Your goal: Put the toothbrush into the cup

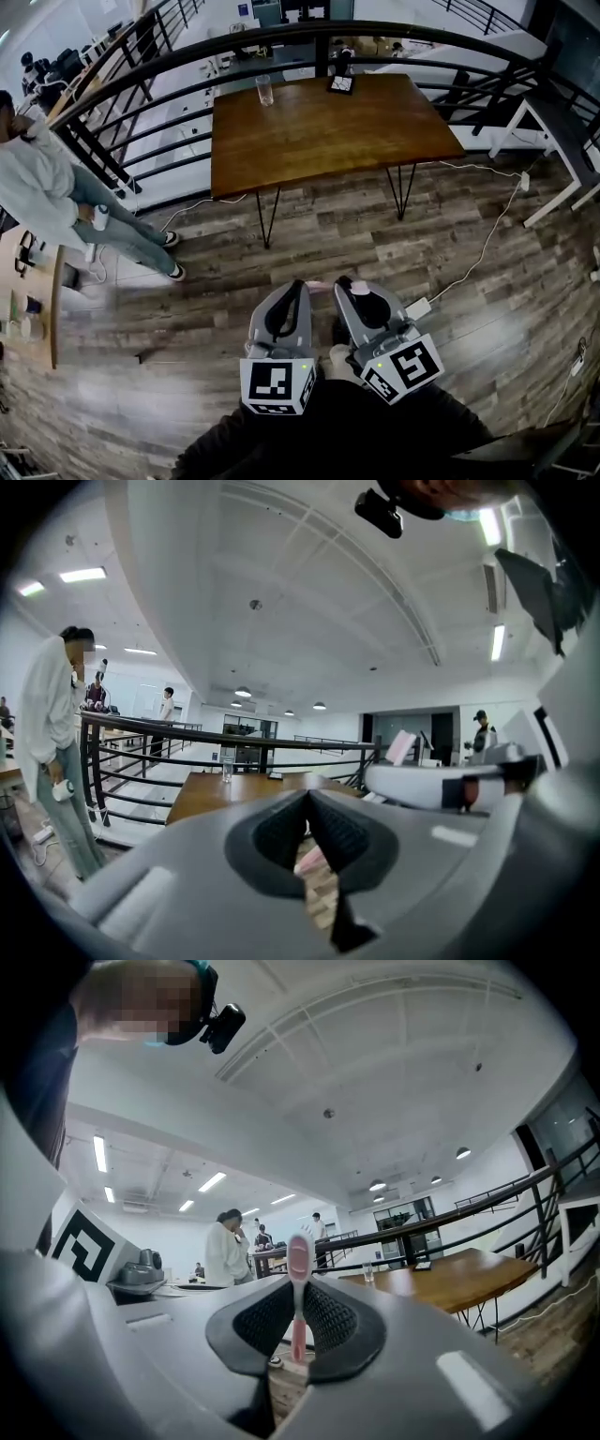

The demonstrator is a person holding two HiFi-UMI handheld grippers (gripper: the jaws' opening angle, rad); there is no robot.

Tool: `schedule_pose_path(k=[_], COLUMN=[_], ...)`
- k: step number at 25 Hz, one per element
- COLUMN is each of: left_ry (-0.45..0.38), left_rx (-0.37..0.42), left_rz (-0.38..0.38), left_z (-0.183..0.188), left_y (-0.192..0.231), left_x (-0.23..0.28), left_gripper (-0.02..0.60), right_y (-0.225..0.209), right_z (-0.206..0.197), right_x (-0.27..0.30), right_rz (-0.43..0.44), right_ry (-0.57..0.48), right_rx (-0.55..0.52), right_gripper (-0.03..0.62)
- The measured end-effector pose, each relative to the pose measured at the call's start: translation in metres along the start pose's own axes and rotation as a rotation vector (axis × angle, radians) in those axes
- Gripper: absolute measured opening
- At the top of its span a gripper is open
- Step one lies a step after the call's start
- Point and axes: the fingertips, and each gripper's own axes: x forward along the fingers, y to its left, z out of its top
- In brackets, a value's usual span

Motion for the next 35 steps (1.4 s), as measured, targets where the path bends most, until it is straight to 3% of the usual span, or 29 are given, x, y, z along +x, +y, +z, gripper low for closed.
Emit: schedule_pose_path(k=[8,18,28,35], left_ry=[0.091,0.065,0.082,0.085], left_rx=[0.024,0.066,0.029,-0.031], left_rz=[0.010,0.090,0.209,0.150], left_z=[-0.009,0.037,0.029,0.020], left_y=[0.006,0.005,0.061,0.110], left_x=[0.066,0.148,0.154,0.197], left_gripper=[0.008,0.008,0.008,0.008], right_y=[-0.055,-0.126,-0.121,-0.125], right_z=[-0.007,0.032,0.026,0.007], right_x=[0.037,0.083,0.139,0.203], right_rz=[0.008,0.096,0.175,0.144], right_ry=[0.015,-0.021,-0.006,0.064], right_rx=[0.068,0.071,0.072,0.064], right_gripper=[0.028,0.028,0.028,0.028])
